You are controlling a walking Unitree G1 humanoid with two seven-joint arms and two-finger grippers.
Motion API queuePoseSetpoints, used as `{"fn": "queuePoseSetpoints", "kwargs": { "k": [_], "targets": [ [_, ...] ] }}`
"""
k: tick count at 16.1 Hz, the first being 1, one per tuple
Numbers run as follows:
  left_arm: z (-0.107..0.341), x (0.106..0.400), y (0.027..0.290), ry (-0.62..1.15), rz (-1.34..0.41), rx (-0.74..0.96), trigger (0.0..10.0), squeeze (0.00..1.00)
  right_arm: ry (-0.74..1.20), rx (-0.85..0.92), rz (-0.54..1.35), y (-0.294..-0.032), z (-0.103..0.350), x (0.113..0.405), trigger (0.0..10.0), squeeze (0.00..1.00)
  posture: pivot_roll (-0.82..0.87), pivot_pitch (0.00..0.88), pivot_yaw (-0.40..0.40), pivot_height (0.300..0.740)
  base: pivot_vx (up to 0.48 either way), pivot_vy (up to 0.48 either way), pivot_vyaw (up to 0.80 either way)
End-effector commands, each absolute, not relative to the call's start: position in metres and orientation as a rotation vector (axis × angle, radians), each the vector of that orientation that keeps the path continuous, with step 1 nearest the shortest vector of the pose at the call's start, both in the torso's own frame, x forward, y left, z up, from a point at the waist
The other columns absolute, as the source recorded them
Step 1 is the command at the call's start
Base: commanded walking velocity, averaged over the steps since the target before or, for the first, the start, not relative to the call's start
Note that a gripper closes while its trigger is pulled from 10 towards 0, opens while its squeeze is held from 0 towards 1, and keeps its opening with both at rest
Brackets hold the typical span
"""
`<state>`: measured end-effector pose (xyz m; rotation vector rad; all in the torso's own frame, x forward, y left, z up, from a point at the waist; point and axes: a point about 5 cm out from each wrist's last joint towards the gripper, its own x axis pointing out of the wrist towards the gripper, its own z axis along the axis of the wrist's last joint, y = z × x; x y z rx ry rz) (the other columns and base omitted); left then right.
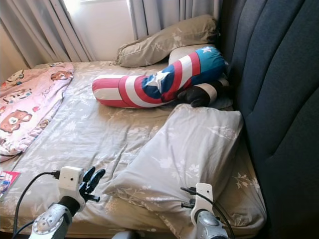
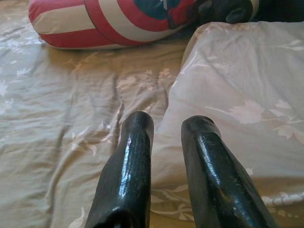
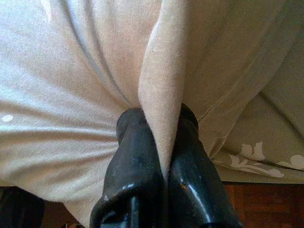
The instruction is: Clean up the room
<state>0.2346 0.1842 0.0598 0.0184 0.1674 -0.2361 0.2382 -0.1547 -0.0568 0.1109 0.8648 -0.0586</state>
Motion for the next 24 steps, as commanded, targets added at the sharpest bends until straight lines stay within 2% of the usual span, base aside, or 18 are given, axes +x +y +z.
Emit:
{"fn": "queuePoseSetpoints", "kwargs": {
  "k": [1, 4, 6, 10, 14, 16, 18, 19, 20, 21, 24],
  "targets": [
    [0.057, 0.236, 0.187, 0.180, -0.227, 0.045, 10.0, 0.00, 0.934, 0.112, -0.071, -0.154, -0.066, 0.225, 0.0, 0.00, 0.14, 0.000, 0.078, 0.670, 0.000, 0.000, 0.00],
    [0.054, 0.246, 0.183, 0.174, -0.220, 0.038, 10.0, 0.00, 0.912, 0.093, -0.179, -0.177, -0.065, 0.224, 0.0, 0.00, 0.11, 0.000, 0.067, 0.670, 0.000, 0.000, 0.00],
    [0.052, 0.253, 0.179, 0.165, -0.215, 0.032, 10.0, 0.00, 0.877, 0.073, -0.288, -0.202, -0.059, 0.226, 0.0, 0.00, 0.09, 0.000, 0.056, 0.670, 0.000, 0.000, 0.00],
    [0.049, 0.259, 0.180, 0.154, -0.200, 0.026, 10.0, 0.00, 0.699, -0.005, -0.587, -0.273, -0.030, 0.235, 0.0, 0.00, 0.05, 0.000, 0.055, 0.670, 0.000, 0.000, 0.00],
    [0.048, 0.266, 0.177, 0.145, -0.205, 0.023, 10.0, 0.00, 0.577, -0.101, -0.717, -0.315, -0.001, 0.240, 0.0, 0.00, 0.02, 0.000, 0.056, 0.670, 0.000, 0.000, 0.00],
    [0.048, 0.268, 0.176, 0.137, -0.209, 0.021, 10.0, 0.00, 0.538, -0.141, -0.758, -0.327, 0.010, 0.244, 0.0, 0.00, 0.02, 0.000, 0.056, 0.670, 0.000, 0.000, 0.00],
    [0.047, 0.268, 0.174, 0.135, -0.213, 0.021, 10.0, 0.00, 0.548, -0.148, -0.747, -0.323, 0.010, 0.247, 0.0, 0.00, 0.02, 0.000, 0.054, 0.670, 0.000, 0.000, 0.00],
    [0.047, 0.269, 0.175, 0.134, -0.211, 0.021, 10.0, 0.00, 0.545, -0.152, -0.726, -0.318, 0.010, 0.251, 0.5, 0.00, 0.02, 0.000, 0.054, 0.670, 0.000, 0.000, 0.00],
    [0.046, 0.269, 0.176, 0.134, -0.209, 0.023, 10.0, 0.00, 0.546, -0.145, -0.704, -0.312, 0.009, 0.254, 6.1, 0.00, 0.02, 0.000, 0.054, 0.670, 0.000, 0.000, 0.00],
    [0.046, 0.268, 0.177, 0.135, -0.210, 0.025, 10.0, 0.00, 0.555, -0.140, -0.676, -0.305, 0.006, 0.255, 10.0, 0.00, 0.02, 0.000, 0.054, 0.670, 0.000, 0.000, 0.00],
    [0.045, 0.269, 0.178, 0.135, -0.209, 0.028, 10.0, 0.00, 0.589, -0.111, -0.631, -0.289, -0.004, 0.255, 10.0, 0.00, 0.03, 0.000, 0.053, 0.670, 0.000, 0.000, 0.00]
  ]
}}
